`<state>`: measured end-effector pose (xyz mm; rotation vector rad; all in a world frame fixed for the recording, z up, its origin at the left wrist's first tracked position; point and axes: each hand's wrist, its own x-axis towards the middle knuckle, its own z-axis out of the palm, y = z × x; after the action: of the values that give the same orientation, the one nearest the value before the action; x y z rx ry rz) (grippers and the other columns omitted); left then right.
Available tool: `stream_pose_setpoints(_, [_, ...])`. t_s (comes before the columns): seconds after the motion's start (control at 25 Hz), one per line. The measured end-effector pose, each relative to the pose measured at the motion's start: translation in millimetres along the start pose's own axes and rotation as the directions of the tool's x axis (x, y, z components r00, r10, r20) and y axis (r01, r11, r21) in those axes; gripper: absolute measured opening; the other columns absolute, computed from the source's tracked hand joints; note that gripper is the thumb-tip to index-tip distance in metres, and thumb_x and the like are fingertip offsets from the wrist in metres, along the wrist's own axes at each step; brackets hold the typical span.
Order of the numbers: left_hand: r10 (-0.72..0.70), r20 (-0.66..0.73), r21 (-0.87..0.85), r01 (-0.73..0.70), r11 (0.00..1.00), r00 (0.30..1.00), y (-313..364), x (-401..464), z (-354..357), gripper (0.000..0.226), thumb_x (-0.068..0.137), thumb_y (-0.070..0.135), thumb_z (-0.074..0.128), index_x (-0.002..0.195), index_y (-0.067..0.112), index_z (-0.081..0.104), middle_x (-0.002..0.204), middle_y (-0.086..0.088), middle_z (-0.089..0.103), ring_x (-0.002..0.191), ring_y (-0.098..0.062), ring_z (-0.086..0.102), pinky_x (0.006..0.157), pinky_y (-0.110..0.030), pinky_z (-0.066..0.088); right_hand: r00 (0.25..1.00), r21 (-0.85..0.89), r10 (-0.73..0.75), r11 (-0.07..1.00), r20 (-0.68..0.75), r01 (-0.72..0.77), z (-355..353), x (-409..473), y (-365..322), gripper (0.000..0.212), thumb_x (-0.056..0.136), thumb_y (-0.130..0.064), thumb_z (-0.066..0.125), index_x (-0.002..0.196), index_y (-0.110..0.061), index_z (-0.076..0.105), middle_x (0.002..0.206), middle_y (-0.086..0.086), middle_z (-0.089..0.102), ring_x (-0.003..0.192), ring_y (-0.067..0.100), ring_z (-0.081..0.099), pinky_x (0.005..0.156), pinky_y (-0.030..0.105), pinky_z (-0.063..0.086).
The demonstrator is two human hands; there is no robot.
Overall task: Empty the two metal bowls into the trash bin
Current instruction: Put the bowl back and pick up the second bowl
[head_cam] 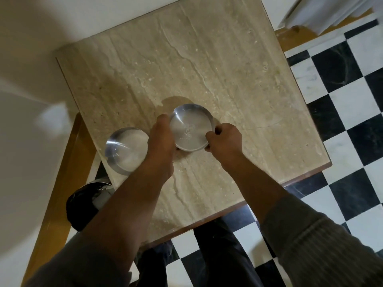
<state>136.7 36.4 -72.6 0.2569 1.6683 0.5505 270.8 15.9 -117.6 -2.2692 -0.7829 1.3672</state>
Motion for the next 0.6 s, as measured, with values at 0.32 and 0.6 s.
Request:
stream_pose_setpoints(0.32, [0.024,-0.025,-0.125,-0.027,0.992,0.999,3.7,-43.1,-58.3,0.022,0.099,0.034,0.046,0.103,0.027,0.066,0.105,0.002,0.069,0.101,-0.019,0.067,0.091,-0.047,0.058,0.998,0.004,-0.027,1.000,0.053,0.027,16.7,-52.5,-11.6,0.022,0.084,-0.011,0.062,0.104,-0.006,0.069,0.086,0.006,0.072,0.061,0.017,0.074,0.070,0.045,0.065])
stream_pose_setpoints(0.6, [0.010,-0.110,-0.169,-0.029,0.985,0.994,-16.6,-47.2,-174.8,0.037,0.098,0.043,0.043,0.125,0.026,0.062,0.129,-0.006,0.064,0.117,-0.028,0.061,0.085,-0.049,0.058,0.966,-0.015,-0.097,0.995,0.240,0.104,94.4,-107.6,-30.6,0.023,0.084,-0.009,0.065,0.106,-0.009,0.069,0.091,0.007,0.073,0.065,0.018,0.075,0.067,0.037,0.065])
